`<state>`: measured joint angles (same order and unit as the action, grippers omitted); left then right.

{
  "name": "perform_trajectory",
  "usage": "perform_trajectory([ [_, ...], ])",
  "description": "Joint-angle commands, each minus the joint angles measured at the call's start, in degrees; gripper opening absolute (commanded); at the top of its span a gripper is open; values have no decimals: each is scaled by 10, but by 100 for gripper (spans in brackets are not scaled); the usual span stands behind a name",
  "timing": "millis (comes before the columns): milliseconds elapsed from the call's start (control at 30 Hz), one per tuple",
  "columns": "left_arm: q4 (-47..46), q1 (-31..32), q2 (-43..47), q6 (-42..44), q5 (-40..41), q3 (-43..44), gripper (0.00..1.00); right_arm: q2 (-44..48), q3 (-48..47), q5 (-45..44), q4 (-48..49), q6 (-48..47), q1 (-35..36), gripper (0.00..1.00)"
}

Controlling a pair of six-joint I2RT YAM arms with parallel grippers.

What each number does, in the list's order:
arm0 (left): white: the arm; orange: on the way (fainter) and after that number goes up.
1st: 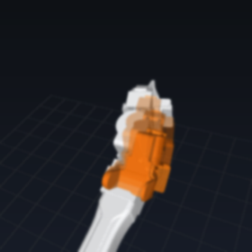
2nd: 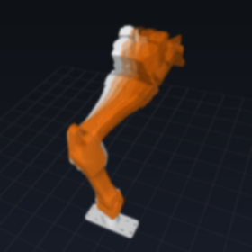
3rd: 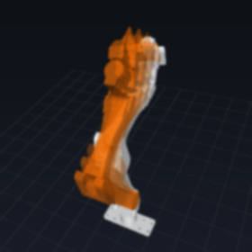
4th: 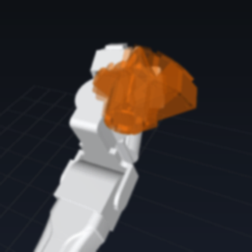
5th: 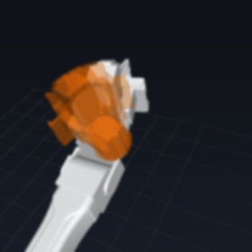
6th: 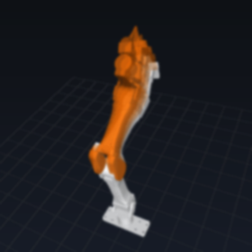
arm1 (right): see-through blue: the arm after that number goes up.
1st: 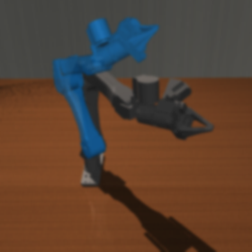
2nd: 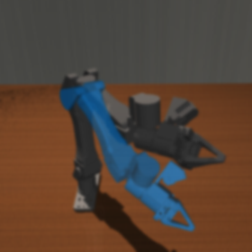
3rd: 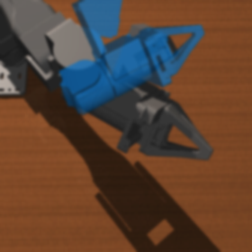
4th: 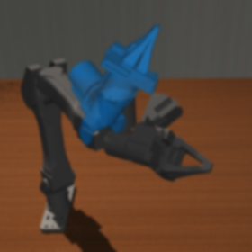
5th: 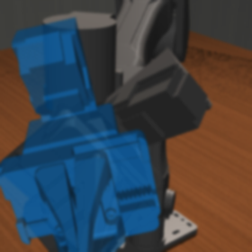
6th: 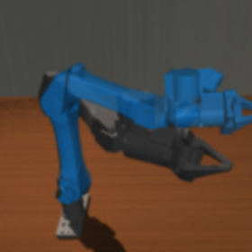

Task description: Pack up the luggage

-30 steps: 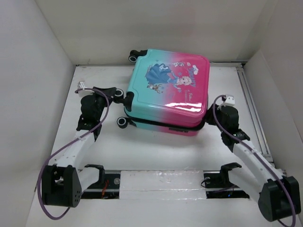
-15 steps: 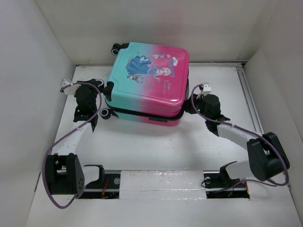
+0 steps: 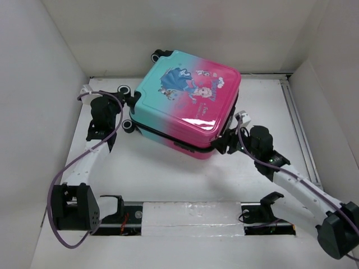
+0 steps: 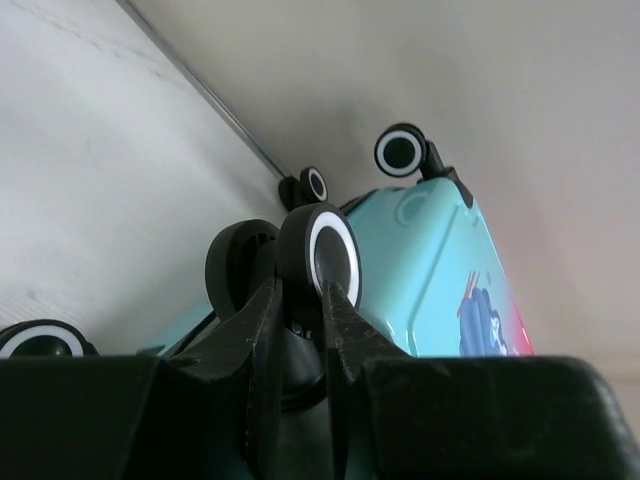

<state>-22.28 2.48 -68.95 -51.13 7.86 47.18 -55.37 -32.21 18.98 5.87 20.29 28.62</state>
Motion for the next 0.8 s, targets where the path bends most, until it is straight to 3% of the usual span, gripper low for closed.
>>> perform_trajectory([
  [0, -15, 38, 51, -6, -132, 34, 0, 48, 11, 19, 18, 2, -14, 56],
  [100, 0, 38, 66, -1, -132, 45, 0, 82, 29, -4, -9, 24, -44, 56],
  [167, 7, 31, 72, -1, -151, 45, 0, 105, 36, -58, -37, 32, -50, 63],
  [200, 7, 31, 72, -1, -152, 52, 0, 120, 36, -91, -63, 32, -50, 74],
  [367, 23, 31, 80, 6, -146, 32, 0, 207, 37, -99, -116, 37, -50, 86],
  [433, 43, 31, 87, 13, -129, 26, 0, 224, 10, -87, -152, 32, -50, 96],
  [500, 49, 31, 111, 13, -80, 12, 0, 229, 2, -171, -187, 32, -50, 97],
  [533, 49, 31, 122, 13, -66, 1, 17, 229, 8, -198, -187, 32, -55, 94],
  [600, 37, 31, 158, 13, -36, -8, 42, 201, 24, -221, -126, 39, -68, 69],
  [633, 31, 31, 169, 13, -24, -8, 52, 178, 24, -209, -105, 47, -78, 54],
  [667, 31, 42, 178, 25, -14, -8, 61, 150, 24, -193, -90, 52, -92, 25],
  [767, 55, 55, 184, 58, -6, 33, 64, 64, 24, -129, -21, 69, -146, 8],
])
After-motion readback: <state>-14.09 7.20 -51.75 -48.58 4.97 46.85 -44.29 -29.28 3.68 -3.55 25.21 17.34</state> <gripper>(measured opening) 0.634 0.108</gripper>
